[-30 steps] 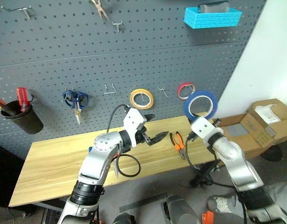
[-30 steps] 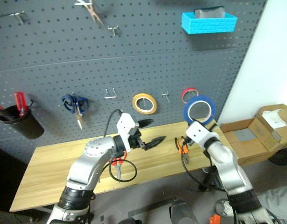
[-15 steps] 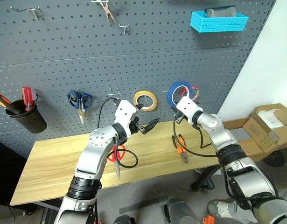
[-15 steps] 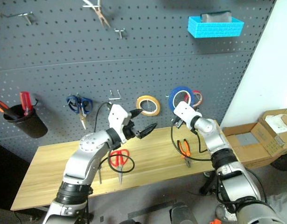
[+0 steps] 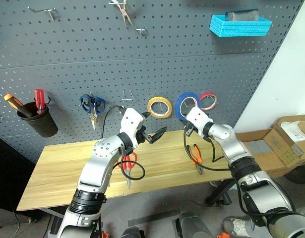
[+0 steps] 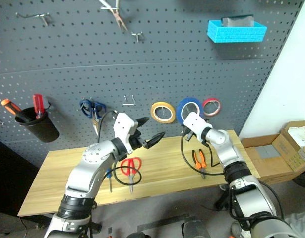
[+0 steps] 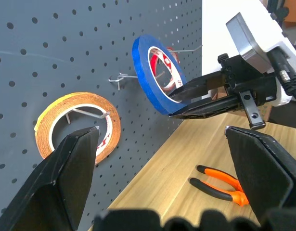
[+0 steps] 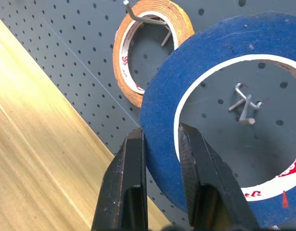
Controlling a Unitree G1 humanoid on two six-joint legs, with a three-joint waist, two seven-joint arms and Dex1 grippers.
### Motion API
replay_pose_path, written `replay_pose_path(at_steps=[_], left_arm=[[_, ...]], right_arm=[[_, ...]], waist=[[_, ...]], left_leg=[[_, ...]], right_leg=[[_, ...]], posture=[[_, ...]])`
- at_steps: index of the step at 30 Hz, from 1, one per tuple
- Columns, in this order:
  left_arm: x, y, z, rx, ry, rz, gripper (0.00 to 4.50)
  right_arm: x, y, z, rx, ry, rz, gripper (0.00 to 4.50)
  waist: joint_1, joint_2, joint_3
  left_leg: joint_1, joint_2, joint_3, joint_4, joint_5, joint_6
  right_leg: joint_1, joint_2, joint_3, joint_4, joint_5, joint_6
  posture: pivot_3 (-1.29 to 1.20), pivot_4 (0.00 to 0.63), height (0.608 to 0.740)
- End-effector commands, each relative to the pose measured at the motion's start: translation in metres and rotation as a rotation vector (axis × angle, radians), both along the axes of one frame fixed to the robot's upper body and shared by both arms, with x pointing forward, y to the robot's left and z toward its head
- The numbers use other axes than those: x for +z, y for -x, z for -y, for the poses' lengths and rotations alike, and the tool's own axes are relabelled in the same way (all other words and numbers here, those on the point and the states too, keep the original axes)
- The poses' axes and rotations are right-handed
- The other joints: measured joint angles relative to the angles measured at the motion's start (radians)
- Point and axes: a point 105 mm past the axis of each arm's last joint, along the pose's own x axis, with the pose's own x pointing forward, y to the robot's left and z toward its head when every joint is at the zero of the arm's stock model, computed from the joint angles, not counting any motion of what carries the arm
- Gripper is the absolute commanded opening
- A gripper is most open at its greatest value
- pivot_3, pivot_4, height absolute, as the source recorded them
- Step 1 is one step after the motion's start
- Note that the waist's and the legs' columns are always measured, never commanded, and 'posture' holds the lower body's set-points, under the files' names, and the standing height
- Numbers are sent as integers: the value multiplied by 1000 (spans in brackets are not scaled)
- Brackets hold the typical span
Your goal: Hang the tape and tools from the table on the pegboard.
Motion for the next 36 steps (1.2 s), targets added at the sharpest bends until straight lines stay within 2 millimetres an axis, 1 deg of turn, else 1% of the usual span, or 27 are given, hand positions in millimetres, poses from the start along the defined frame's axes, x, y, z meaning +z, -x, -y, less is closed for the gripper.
replay_pose_path(at_steps=[1,4,6,7,13,14,15,16,17,19,21,24,25,26,27,28,30,31,32,33,34,36], left_arm=[[15,-1,2,-13,15,55,4500],[16,-1,3,-17,16,57,4500],[16,0,3,-18,17,58,4500],[16,0,3,-18,17,58,4500],[15,2,2,-15,17,52,4500],[14,3,3,-15,18,50,4500],[14,4,3,-16,20,47,4500],[12,6,3,-16,22,39,4500],[10,8,3,-17,23,30,4500],[3,13,3,-23,21,4,4500],[-7,22,6,-44,15,-25,4500],[-27,36,9,-83,-18,-76,4500],[-35,40,9,-95,-37,-95,4500],[-42,44,9,-103,-53,-113,4500],[-49,48,8,-112,-69,-131,4500],[-57,51,7,-123,-89,-150,4500],[-73,58,6,-153,-138,-179,4500],[-83,61,4,-161,-157,-199,4500],[-91,64,3,-167,-173,-220,4500],[-101,68,2,-185,-208,-232,4500],[-107,70,1,-200,-231,-237,4500],[-108,73,3,-215,-242,-229,4500]], right_arm=[[12,0,-6,28,9,30,362],[6,0,-7,43,29,-16,362],[7,-2,-4,38,26,-32,1073],[8,-3,-3,34,26,-33,1237],[10,-4,3,16,22,-33,3262],[7,0,4,22,25,-46,3621],[3,4,6,28,28,-61,3886],[-3,10,9,31,30,-85,4272],[-9,16,13,33,34,-109,4474],[-23,30,22,22,49,-171,4474],[-37,43,31,-18,49,-247,4474],[-53,51,42,-144,7,-380,4474],[-56,53,44,-179,-13,-428,4474],[-58,54,44,-205,-26,-466,4474],[-59,53,44,-236,-42,-495,4474],[-59,50,45,-271,-55,-516,4474],[-57,42,48,-341,-74,-534,4474],[-57,38,49,-369,-88,-547,4474],[-56,35,51,-400,-102,-563,4474],[-58,31,54,-439,-112,-579,4474],[-59,28,57,-470,-108,-586,4474],[-59,23,67,-508,-60,-559,4474]], waist=[[0,0,0],[-1,1,-2],[-1,2,-3],[0,3,-4],[0,4,-6],[0,4,-6],[1,4,-6],[3,4,-6],[6,4,-6],[15,4,-6],[24,5,-3],[27,6,7],[27,6,15],[27,7,21],[27,7,27],[28,7,37],[29,6,59],[29,6,68],[31,7,77],[32,7,87],[33,7,94],[40,7,108]], left_leg=[[0,0,0,0,0,0],[0,0,1,0,0,0],[0,0,0,0,0,0],[0,0,0,0,0,0],[0,0,0,0,0,0],[0,0,0,0,0,0],[0,0,0,0,0,0],[0,0,0,0,0,0],[0,0,0,0,0,0],[0,0,0,-1,0,0],[0,0,1,-1,0,0],[1,1,2,0,0,0],[2,1,2,0,0,1],[2,1,3,1,0,1],[2,2,2,1,0,1],[2,2,2,1,0,1],[3,4,1,1,0,1],[3,4,1,2,0,1],[1,4,1,1,0,1],[0,4,2,1,1,2],[1,5,2,2,1,2],[0,4,2,1,1,2]], right_leg=[[0,0,0,0,0,0],[0,0,0,0,0,0],[0,0,0,0,0,0],[0,0,0,0,0,0],[0,0,0,0,0,0],[0,0,0,0,0,0],[0,0,0,0,0,0],[0,0,0,0,0,0],[0,1,0,0,0,0],[0,1,0,0,-1,0],[0,1,0,0,-2,0],[0,1,1,0,-2,-1],[0,1,2,1,-2,-2],[1,1,2,1,-5,-7],[1,1,2,2,-5,-7],[0,2,2,2,-5,-8],[0,3,2,2,-5,-8],[-1,3,2,3,-5,-8],[-2,3,2,2,-5,-8],[-3,3,2,2,-4,-9],[-3,2,2,3,-4,-9],[-3,2,2,2,-4,-9]], posture=[[-126,0,740],[-123,0,740],[-121,2,740],[-121,2,740],[-115,13,740],[-111,20,740],[-110,26,740],[-111,37,740],[-112,44,740],[-116,58,740],[-126,84,740],[-135,118,740],[-141,135,740],[-145,144,740],[-149,164,740],[-149,164,740],[-144,201,740],[-144,201,740],[-142,231,740],[-142,231,740],[-142,240,740],[-141,254,740]])
